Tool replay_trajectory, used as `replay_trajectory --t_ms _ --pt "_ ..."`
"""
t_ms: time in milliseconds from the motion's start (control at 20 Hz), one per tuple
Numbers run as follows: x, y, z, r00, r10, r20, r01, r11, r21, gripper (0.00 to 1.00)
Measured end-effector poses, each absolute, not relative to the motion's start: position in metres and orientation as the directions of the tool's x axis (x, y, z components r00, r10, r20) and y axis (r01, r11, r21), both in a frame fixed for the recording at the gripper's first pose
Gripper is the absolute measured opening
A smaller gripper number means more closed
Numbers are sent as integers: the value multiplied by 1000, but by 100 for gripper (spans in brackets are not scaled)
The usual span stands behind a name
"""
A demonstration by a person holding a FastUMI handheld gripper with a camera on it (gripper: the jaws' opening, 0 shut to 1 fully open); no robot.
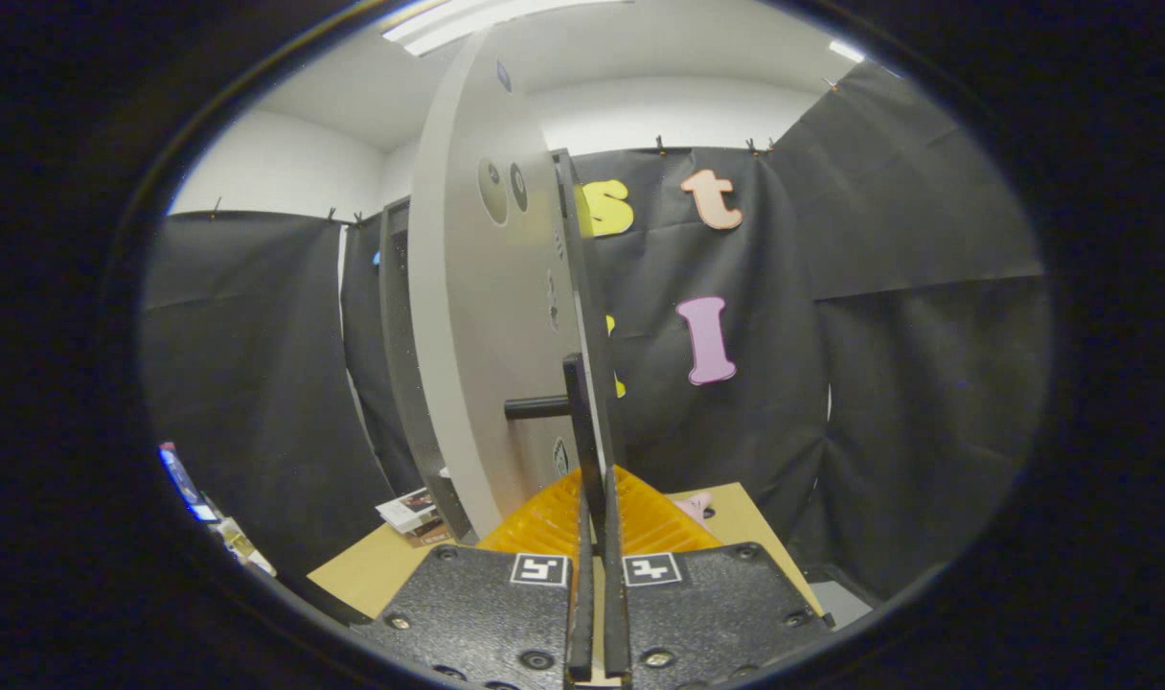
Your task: Open the shoe cabinet door, grab the shoes and put them into the shoe cabinet, then close the shoe cabinet door.
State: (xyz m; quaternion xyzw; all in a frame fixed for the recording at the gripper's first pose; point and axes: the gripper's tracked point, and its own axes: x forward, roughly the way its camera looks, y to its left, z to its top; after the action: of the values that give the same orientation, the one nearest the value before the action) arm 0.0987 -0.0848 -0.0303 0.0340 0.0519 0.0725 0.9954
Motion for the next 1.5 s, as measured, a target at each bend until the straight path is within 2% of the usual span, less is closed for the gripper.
replay_trajectory --t_ms 150,250,300,450,600,700,1000,1250,1500 --pt "85 -88 -27 989 127 -78 -122 990 72 8" --pt "56 -92 -40 991 82 -109 -72 994 87 8" --pt "50 -91 -47 989 70 -128 -59 994 92 12" --pt "37 -73 -63 982 100 -163 -83 991 105 49" --pt "24 -75 -70 988 38 -152 -28 997 68 83" --pt "14 -70 -76 991 -4 -131 12 998 58 90" --pt "-2 -20 -106 993 38 -109 -39 999 -9 100" --pt "4 16 -133 996 55 -72 -57 998 -25 100" --pt "20 57 -187 991 94 -99 -97 995 -34 100"
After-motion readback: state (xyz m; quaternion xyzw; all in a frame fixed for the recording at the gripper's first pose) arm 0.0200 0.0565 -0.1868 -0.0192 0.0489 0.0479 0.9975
